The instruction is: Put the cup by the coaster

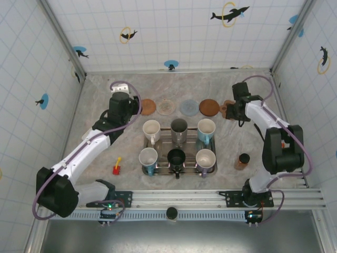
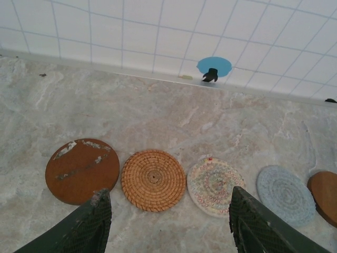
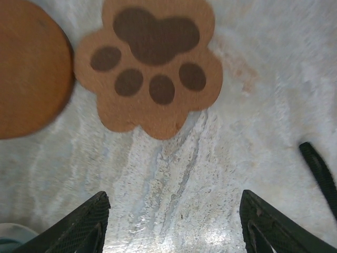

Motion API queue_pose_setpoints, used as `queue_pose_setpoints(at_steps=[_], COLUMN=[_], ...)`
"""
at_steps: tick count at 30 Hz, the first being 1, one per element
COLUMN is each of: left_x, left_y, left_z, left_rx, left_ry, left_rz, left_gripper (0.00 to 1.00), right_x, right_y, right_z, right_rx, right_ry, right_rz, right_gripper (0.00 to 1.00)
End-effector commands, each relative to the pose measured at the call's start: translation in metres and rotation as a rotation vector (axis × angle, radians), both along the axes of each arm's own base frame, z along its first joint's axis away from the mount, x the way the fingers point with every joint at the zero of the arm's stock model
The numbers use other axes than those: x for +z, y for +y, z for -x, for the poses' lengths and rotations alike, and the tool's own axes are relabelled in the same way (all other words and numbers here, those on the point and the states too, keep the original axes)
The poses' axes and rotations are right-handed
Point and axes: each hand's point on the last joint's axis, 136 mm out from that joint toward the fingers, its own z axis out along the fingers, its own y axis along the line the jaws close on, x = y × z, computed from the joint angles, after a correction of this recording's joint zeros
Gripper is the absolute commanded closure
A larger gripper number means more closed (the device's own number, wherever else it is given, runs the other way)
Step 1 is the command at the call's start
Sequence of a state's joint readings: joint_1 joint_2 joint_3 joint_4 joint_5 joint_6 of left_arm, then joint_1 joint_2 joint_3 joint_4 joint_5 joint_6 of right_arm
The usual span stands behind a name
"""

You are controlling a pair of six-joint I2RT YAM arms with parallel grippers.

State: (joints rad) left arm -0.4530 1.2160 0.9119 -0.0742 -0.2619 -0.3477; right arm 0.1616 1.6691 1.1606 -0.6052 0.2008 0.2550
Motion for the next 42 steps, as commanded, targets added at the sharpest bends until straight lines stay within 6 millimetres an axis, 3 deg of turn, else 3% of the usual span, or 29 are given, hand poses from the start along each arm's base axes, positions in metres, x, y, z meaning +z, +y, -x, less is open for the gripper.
queue_pose_setpoints(at_steps=[1, 8, 20, 32, 42], left_x=[-0.002, -0.01, -0.013, -0.014, -0.015], left_y=[0.003, 0.011, 0.012, 0.011, 0.01], left_z=[-0.006, -0.007, -0.008, -0.009, -0.01], left_rx=[0.029, 0.068, 0.068, 0.067, 0.062], left_ry=[0.0, 0.029, 0.035, 0.039, 0.042], left_rz=[-0.033, -0.029, -0.023, -0.024, -0.023], left_gripper=[0.4, 0.4, 0.4, 0.4, 0.4], right_x=[-0.009, -0.039, -0.062, -0.076, -0.074], right_y=[0.004, 0.011, 0.006, -0.001, -0.001], right_z=[-0.011, -0.021, -0.028, -0.036, -0.038], right_rx=[0.016, 0.017, 0.0, -0.033, -0.027], right_ry=[0.039, 0.095, 0.138, 0.154, 0.156], right_rz=[-0.009, -0.035, -0.029, -0.07, -0.071], right_gripper=[0.33, 0.33, 0.33, 0.35, 0.36])
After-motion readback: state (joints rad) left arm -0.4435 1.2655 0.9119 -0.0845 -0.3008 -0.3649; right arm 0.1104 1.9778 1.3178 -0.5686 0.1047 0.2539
